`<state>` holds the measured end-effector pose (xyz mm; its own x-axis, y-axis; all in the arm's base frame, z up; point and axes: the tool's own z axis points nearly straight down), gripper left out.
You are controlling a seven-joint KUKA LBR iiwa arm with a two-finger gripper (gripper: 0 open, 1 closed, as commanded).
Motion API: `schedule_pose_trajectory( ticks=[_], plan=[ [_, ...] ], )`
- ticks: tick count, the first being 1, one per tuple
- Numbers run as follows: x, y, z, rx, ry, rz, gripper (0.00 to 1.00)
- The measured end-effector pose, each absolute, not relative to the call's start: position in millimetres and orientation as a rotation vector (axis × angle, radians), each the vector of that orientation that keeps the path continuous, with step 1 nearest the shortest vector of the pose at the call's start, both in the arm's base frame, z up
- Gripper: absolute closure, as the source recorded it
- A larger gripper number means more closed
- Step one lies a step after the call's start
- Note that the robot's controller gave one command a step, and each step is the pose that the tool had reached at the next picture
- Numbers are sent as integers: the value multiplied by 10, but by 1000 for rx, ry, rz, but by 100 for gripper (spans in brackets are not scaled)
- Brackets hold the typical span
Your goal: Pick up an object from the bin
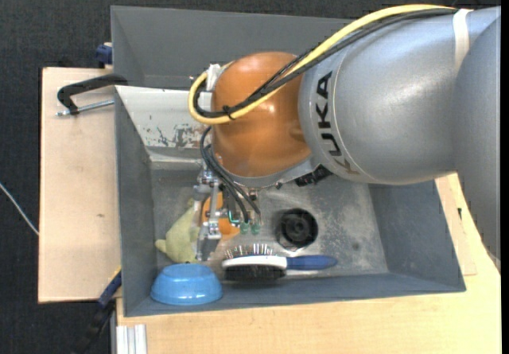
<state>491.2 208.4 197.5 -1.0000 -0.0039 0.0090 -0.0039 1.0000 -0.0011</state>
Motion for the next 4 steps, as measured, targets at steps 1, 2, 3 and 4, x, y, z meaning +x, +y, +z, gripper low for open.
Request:
schedule_pose_trajectory(
  ticks=[1, 2, 3, 4],
  plan=[
    [4999, 1880, 959, -203, -3144, -8, 0],
    [5212, 2064, 714, -326, -3129, -6, 0],
    [5228, 2059, 734, -329, -3134, -9, 100],
    [5349, 2291, 2501, -230, -3146, -13, 100]
  ],
)
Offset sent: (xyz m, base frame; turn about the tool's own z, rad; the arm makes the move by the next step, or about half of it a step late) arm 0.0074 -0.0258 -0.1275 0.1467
